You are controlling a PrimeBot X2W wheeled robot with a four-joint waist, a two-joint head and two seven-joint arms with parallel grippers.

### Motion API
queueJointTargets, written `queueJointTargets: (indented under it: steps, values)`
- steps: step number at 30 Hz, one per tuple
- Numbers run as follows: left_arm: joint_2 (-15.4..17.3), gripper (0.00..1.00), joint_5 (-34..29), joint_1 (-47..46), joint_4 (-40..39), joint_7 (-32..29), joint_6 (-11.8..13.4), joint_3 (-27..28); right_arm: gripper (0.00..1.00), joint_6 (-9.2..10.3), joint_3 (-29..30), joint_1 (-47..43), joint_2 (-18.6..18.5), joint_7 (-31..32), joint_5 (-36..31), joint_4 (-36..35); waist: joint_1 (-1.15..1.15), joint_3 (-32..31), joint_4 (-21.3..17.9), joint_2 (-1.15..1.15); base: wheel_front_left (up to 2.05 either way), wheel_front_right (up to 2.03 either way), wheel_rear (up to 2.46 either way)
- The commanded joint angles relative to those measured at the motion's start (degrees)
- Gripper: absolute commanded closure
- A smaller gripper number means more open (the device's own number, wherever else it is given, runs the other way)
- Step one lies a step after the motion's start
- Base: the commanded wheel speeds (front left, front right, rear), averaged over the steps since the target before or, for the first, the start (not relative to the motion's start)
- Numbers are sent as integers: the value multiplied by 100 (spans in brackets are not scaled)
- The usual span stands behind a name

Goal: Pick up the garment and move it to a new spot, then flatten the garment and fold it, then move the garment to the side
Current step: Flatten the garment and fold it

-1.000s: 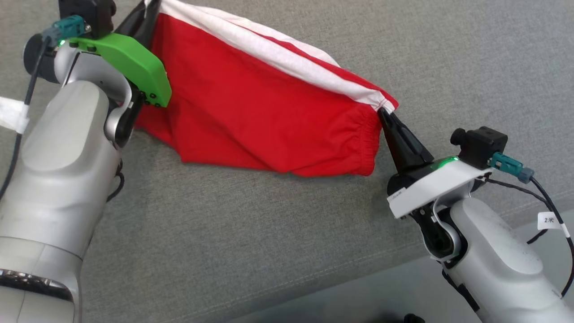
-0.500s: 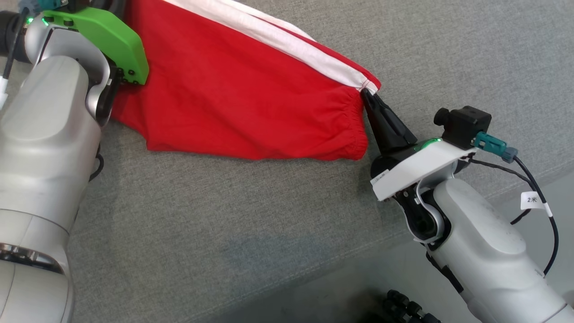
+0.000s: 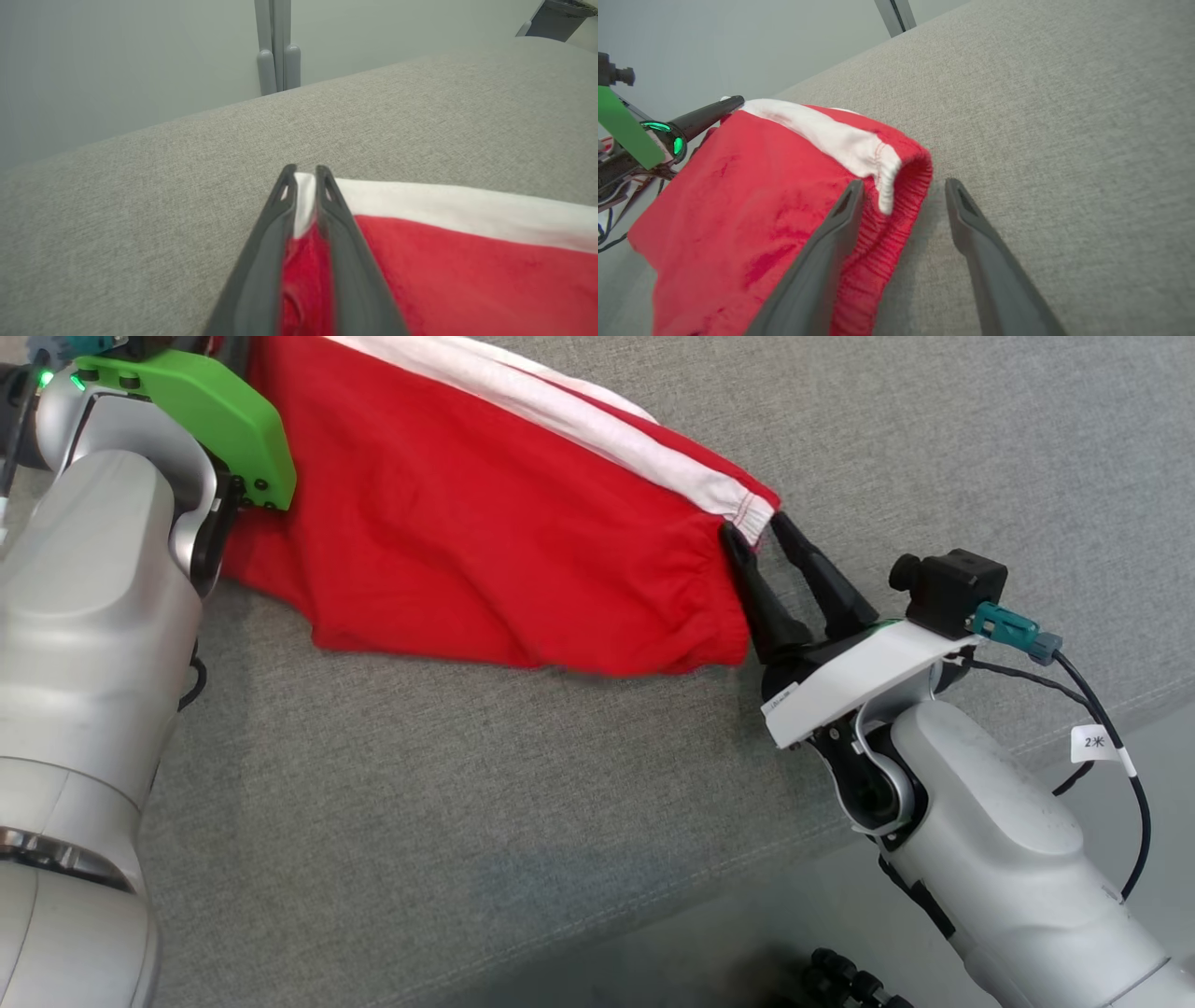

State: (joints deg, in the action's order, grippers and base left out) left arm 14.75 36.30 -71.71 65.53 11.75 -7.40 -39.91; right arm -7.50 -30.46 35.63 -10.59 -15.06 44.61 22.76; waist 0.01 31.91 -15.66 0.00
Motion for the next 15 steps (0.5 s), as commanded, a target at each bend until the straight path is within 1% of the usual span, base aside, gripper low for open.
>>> queueJointTargets:
  steps: [1, 8, 15]
  values:
    - [-37, 0, 73, -127, 65, 59, -8, -15, 0, 2, -5, 50, -18, -23, -35, 29, -1, -29, 11, 0, 0, 0, 0]
    - [-88, 0, 107, -189, 251, 57, -8, -150, 0, 2, -18, 31, -108, -23, -73, 77, -1, -162, 32, 0, 0, 0, 0]
    - [-93, 0, 236, -68, 360, -56, -8, -223, 0, 2, 150, -192, -338, -24, -98, 33, -1, -410, 140, 0, 0, 0, 0]
